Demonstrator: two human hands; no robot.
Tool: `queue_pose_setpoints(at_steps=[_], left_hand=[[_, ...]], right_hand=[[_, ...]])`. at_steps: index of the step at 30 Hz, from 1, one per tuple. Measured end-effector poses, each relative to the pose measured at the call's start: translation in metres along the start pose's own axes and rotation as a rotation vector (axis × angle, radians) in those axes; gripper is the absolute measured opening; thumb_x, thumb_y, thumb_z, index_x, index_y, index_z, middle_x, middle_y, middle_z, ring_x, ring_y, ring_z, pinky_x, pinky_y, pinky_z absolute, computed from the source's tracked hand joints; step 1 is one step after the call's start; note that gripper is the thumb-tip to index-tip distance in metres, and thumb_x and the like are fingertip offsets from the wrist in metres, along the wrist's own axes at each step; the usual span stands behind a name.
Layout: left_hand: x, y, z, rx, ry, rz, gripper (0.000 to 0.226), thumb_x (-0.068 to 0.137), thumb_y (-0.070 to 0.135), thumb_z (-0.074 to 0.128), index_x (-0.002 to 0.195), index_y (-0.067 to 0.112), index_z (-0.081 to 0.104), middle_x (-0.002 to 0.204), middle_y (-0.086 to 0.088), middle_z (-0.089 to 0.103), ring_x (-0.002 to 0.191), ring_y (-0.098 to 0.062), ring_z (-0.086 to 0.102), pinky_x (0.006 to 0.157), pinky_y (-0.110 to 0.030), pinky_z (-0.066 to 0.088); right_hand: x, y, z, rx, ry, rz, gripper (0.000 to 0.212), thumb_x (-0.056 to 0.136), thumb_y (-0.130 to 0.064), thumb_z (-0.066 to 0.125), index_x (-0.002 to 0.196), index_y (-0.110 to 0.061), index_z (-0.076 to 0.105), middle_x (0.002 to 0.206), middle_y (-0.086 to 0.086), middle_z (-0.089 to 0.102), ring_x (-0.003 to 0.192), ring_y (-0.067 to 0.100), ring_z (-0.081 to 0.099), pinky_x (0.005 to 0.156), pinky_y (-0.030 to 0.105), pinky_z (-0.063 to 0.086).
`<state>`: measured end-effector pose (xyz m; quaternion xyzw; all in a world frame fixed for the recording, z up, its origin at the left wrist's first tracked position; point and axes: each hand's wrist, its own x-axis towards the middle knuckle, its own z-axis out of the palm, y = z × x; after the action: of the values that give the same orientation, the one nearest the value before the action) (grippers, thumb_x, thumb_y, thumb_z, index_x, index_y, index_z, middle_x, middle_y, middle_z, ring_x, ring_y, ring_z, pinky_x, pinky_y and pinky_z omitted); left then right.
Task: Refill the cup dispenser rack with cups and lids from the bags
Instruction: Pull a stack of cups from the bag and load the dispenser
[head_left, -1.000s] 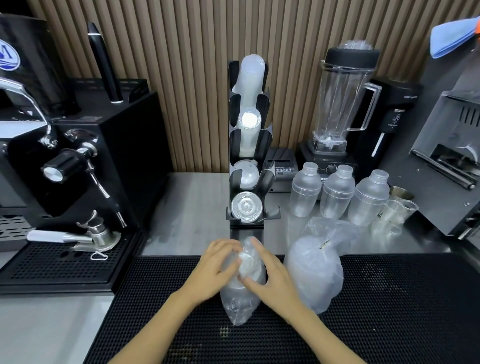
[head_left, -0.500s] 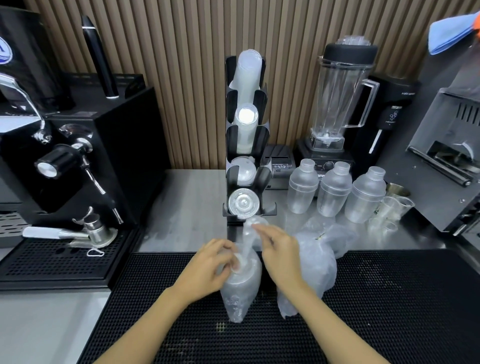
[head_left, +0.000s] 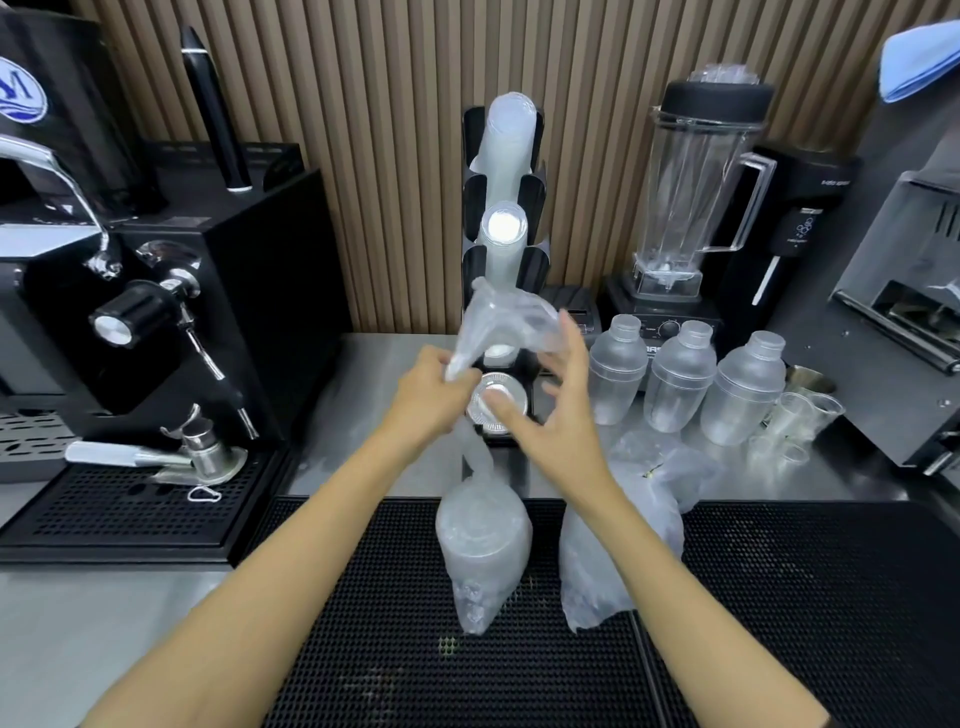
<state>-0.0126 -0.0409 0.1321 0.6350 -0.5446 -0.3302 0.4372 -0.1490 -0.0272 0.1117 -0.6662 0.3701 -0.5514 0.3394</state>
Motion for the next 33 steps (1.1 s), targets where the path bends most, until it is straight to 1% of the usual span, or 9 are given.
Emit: queue_pose_setpoints(at_steps=[3,6,11,15,18,22,26,29,33], left_hand=[[0.0,0.031,-0.009,-0.531,-0.203,-0.236,0.014,0.084,0.012,0.065,0.078,0.011,0.052,0.05,0.003,0.044,0.042,-0.008,0.039,0.038,-0.017,0.038],[-0.006,0.036,-0.015,-0.608,-0.378,-0.183,0.013,0.082,0.007,0.067,0.092,0.01,0.06,0.064,0.003,0.052,0.053,-0.007,0.045,0.046,-0.018,0.044],[-0.007,0.001,-0.01,-0.123,-0.215,-0.154,0.018,0.08,0.007,0.067,0.084,0.018,0.053,0.072,0.002,0.048,0.061,-0.011,0.041,0.06,-0.022,0.038],[-0.007,-0.001,-0.005,-0.309,-0.288,-0.244,0.058,0.082,0.036,0.07,0.13,0.021,0.041,0.111,0.0,0.057,0.09,-0.013,0.057,0.077,-0.027,0.047],[0.003,0.013,-0.01,-0.555,-0.143,-0.115,0.086,0.086,0.022,0.068,0.144,0.038,0.007,0.14,-0.006,0.035,0.108,-0.022,0.06,0.086,-0.035,0.053],[0.02,0.033,-0.023,-0.534,0.171,0.133,0.094,0.082,-0.003,0.065,0.144,0.041,0.01,0.152,-0.01,0.014,0.13,-0.018,0.035,0.098,-0.04,0.048],[0.016,0.054,-0.028,-0.302,0.283,0.418,0.082,0.076,0.001,0.072,0.138,0.028,0.025,0.133,-0.004,0.041,0.119,-0.002,0.046,0.089,-0.023,0.048],[0.01,0.067,-0.032,-0.21,0.176,0.583,0.069,0.074,0.007,0.078,0.124,0.019,0.032,0.106,-0.004,0.06,0.096,-0.008,0.064,0.082,-0.032,0.056],[0.001,0.081,-0.033,-0.144,-0.004,0.808,0.047,0.082,0.004,0.07,0.116,0.015,0.039,0.088,-0.007,0.065,0.086,-0.021,0.067,0.08,-0.048,0.056]], right_hand=[[-0.018,0.033,0.01,-0.109,-0.099,0.168,0.107,0.064,-0.034,0.079,0.141,-0.035,0.005,0.136,0.0,0.041,0.123,0.014,0.046,0.104,0.03,0.04],[-0.021,0.049,0.011,-0.181,-0.152,0.263,0.068,0.079,-0.015,0.067,0.134,-0.027,0.029,0.106,0.011,0.063,0.095,0.023,0.062,0.087,0.042,0.051],[-0.001,0.026,-0.003,-0.045,-0.11,0.118,0.019,0.089,-0.01,0.057,0.098,-0.026,0.055,0.076,0.004,0.067,0.072,0.008,0.063,0.07,0.019,0.047],[0.011,0.015,-0.008,0.049,-0.072,0.071,0.01,0.092,-0.014,0.054,0.097,-0.022,0.056,0.076,0.005,0.068,0.08,0.017,0.064,0.077,0.032,0.046],[0.014,0.013,-0.008,0.102,-0.043,0.102,0.013,0.092,-0.01,0.051,0.095,-0.022,0.055,0.073,0.0,0.066,0.079,0.012,0.058,0.078,0.027,0.042],[0.01,0.011,-0.007,0.143,-0.081,0.193,0.012,0.095,-0.017,0.048,0.096,-0.011,0.058,0.077,-0.001,0.064,0.081,0.01,0.055,0.074,0.02,0.039],[0.013,0.007,-0.004,0.027,-0.084,0.177,0.04,0.087,-0.026,0.062,0.124,-0.022,0.046,0.117,-0.001,0.056,0.107,0.009,0.052,0.095,0.028,0.042],[0.03,-0.022,-0.012,-0.112,0.022,-0.103,0.076,0.08,-0.032,0.069,0.14,-0.032,0.023,0.14,-0.007,0.035,0.13,0.01,0.034,0.109,0.029,0.03],[0.058,-0.066,-0.031,-0.231,-0.101,-0.29,0.055,0.08,-0.025,0.069,0.128,-0.031,0.043,0.128,-0.019,0.049,0.124,0.002,0.042,0.106,0.025,0.033]])
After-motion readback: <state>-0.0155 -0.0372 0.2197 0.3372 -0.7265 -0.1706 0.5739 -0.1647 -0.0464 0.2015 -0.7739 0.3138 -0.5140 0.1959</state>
